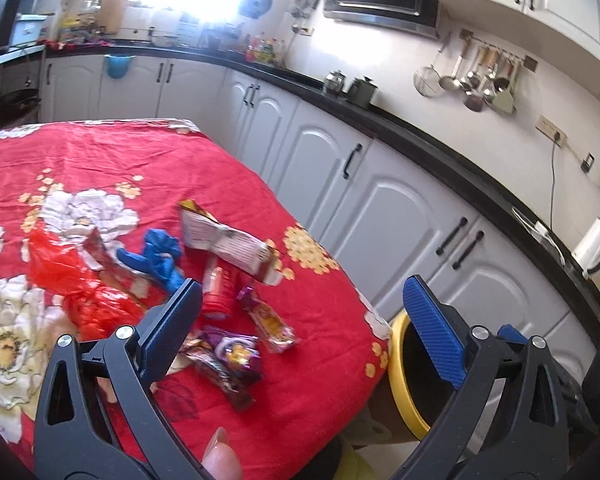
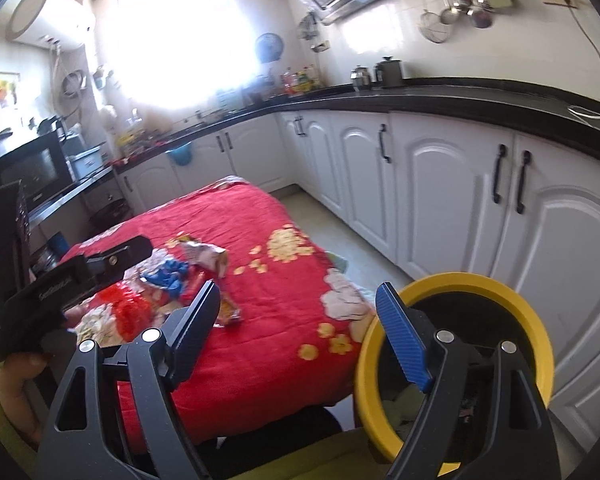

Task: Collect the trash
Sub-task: 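Move both tools back over the table toward the remaining trash, then grasp the red plastic bag with the left tool while the right tool grasps the purple wrapper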

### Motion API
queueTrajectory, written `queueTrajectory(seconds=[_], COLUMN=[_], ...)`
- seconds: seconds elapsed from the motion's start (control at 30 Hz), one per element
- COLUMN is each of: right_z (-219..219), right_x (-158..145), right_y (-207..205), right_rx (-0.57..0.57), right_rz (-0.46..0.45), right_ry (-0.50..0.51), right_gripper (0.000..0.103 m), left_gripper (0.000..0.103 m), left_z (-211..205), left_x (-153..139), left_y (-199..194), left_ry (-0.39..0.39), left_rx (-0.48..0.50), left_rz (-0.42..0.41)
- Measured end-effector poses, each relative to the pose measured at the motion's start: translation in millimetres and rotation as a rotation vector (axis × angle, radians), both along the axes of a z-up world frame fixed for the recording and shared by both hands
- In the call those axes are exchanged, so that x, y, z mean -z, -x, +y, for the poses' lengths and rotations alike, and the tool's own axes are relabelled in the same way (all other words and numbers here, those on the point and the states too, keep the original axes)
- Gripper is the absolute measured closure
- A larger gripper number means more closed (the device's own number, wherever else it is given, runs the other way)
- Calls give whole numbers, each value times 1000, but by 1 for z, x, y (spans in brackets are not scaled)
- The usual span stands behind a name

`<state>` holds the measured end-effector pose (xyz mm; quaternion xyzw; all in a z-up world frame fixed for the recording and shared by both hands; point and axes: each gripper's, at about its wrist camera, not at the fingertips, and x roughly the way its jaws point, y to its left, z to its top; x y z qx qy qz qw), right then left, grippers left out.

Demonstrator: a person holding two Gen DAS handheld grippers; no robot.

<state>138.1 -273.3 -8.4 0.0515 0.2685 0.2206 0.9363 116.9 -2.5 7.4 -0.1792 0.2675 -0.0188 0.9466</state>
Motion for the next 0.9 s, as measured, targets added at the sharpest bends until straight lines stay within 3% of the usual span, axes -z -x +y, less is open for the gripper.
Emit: queueTrajectory(seconds=[0.43, 0.9], right_z=[57, 121], right_x=[3, 26], right_y=[6, 1], right_rx=[-122, -251], right_rz=[9, 58], right_ry=[38, 110], right_gripper=[25, 25], left_gripper=[11, 11], left_z=[63, 129], left_x=[-3, 14], left_y=[5, 8], left_ry=[41, 109], left_rx=[-156, -335], left_rz=[-5, 42])
